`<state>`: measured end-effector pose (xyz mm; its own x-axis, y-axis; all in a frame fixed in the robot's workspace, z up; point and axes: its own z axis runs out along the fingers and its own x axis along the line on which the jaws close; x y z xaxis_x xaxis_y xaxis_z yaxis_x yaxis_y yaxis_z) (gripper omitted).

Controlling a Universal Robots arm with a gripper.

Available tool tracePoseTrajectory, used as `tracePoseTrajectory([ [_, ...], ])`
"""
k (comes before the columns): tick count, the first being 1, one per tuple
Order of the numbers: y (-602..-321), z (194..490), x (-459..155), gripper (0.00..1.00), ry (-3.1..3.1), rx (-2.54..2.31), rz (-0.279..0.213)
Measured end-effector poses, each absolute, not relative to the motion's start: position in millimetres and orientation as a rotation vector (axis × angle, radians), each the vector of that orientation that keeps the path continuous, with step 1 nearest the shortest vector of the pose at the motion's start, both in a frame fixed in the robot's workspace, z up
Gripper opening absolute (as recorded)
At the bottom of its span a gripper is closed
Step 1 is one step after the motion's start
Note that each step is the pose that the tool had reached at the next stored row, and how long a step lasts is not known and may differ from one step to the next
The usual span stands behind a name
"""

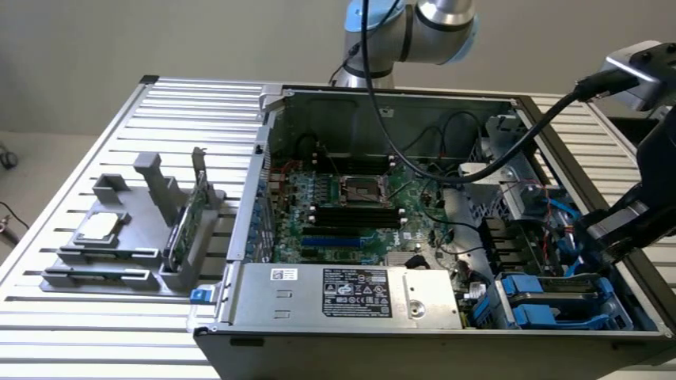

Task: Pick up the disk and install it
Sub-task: 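Insert the first disk wire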

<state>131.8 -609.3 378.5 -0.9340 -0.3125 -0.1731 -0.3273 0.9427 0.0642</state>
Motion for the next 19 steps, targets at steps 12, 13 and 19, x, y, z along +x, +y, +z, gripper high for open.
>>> tracePoseTrajectory([
  [12, -609.3, 378.5, 131.7, 0.25, 3.006, -0.245, 0.126],
  [13, -609.2, 378.5, 131.8, 0.25, 3.019, -0.232, 0.128],
  [19, -609.2, 378.3, 131.7, 0.25, 3.083, -0.138, 0.133],
])
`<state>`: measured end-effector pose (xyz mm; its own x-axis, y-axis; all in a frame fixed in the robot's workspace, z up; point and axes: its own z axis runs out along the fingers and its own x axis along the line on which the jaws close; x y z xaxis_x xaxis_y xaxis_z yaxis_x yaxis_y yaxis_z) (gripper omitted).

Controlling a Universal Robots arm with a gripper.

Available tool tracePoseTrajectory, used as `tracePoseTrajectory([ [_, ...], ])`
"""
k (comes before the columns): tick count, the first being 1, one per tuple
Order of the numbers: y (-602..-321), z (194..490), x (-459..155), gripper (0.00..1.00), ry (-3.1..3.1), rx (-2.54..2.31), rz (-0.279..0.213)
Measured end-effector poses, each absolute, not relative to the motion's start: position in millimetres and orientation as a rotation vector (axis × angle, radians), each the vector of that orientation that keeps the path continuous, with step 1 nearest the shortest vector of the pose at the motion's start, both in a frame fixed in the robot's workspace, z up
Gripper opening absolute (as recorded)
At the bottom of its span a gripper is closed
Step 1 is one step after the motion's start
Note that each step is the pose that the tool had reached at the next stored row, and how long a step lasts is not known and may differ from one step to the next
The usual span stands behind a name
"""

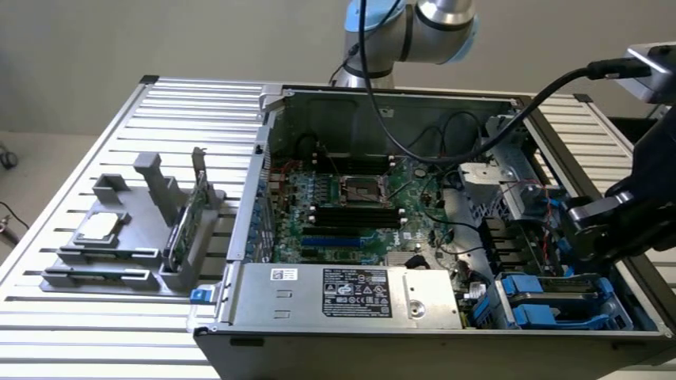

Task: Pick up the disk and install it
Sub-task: 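Insert the first disk wire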

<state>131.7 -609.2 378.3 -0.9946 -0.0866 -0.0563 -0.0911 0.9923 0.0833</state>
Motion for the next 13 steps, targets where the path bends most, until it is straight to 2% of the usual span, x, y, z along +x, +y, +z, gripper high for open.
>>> tracePoseTrajectory([
  [13, -609.3, 375.9, 131.8, 0.25, 3.077, 0.218, 0.124],
])
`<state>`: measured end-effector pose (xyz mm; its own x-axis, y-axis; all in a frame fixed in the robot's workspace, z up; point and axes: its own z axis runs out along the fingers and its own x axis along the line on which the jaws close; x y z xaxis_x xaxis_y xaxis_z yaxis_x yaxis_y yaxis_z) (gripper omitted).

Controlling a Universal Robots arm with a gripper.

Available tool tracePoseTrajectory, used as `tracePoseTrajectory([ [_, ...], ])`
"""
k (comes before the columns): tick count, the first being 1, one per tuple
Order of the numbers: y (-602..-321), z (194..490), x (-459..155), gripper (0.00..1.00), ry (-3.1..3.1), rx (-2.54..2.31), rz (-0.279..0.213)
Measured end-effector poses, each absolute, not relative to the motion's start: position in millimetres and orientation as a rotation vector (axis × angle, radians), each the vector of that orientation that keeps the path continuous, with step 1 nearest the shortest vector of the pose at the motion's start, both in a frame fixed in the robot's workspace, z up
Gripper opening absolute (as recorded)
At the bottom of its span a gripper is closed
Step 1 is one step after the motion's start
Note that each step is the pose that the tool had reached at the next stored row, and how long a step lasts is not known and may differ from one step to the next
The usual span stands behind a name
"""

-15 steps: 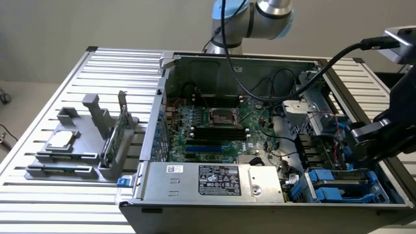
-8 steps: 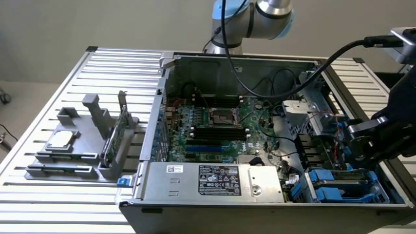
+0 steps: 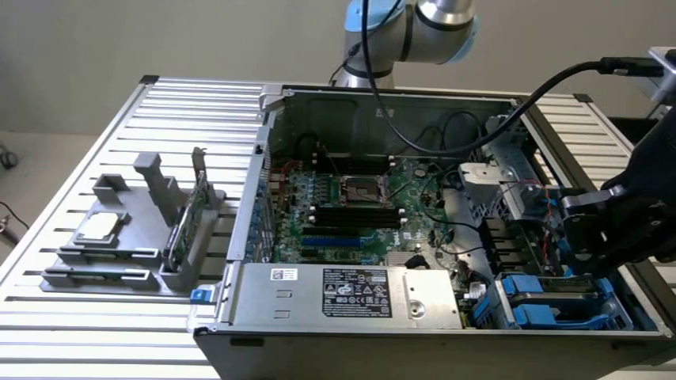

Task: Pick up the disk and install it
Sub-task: 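Insert the first disk wire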

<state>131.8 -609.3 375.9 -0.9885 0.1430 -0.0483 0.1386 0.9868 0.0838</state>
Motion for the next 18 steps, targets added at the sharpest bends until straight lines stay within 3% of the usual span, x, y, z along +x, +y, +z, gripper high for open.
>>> tracePoseTrajectory([
  [18, -609.3, 371.2, 131.8, 0.25, 2.990, 0.714, 0.109],
])
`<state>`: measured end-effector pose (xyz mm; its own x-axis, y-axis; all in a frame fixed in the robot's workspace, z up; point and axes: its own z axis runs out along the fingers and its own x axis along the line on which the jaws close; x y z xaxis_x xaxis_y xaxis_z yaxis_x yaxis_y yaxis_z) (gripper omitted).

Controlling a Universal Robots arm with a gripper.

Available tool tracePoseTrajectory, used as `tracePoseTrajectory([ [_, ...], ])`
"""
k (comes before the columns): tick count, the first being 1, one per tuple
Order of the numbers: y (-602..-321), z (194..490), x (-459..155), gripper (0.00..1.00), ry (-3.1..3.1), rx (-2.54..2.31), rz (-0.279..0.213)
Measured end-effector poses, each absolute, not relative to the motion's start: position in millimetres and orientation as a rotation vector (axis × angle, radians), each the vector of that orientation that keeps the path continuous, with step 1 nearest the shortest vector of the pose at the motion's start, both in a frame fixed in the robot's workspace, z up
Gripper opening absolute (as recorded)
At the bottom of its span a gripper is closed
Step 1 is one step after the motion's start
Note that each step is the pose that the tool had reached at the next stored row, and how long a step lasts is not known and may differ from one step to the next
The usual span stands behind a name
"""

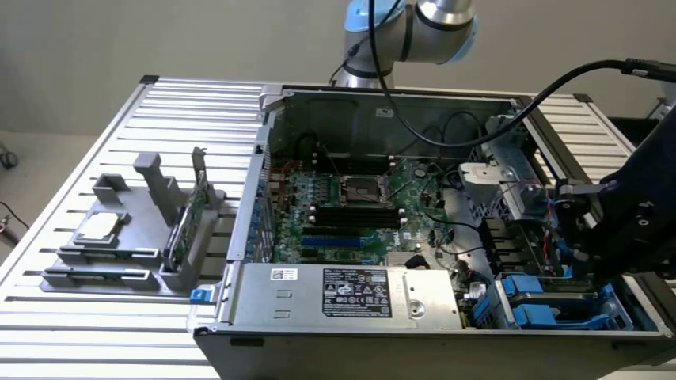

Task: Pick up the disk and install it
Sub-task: 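Insert the first disk wire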

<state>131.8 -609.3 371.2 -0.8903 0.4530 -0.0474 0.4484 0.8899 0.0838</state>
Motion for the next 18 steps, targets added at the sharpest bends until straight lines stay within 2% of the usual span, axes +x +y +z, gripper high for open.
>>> tracePoseTrajectory([
  [6, -609, 367, 132, 0.25, 2.944, 0.874, 0.105],
  [18, -609, 359, 141, 0.25, 2.895, 1.030, 0.133],
])
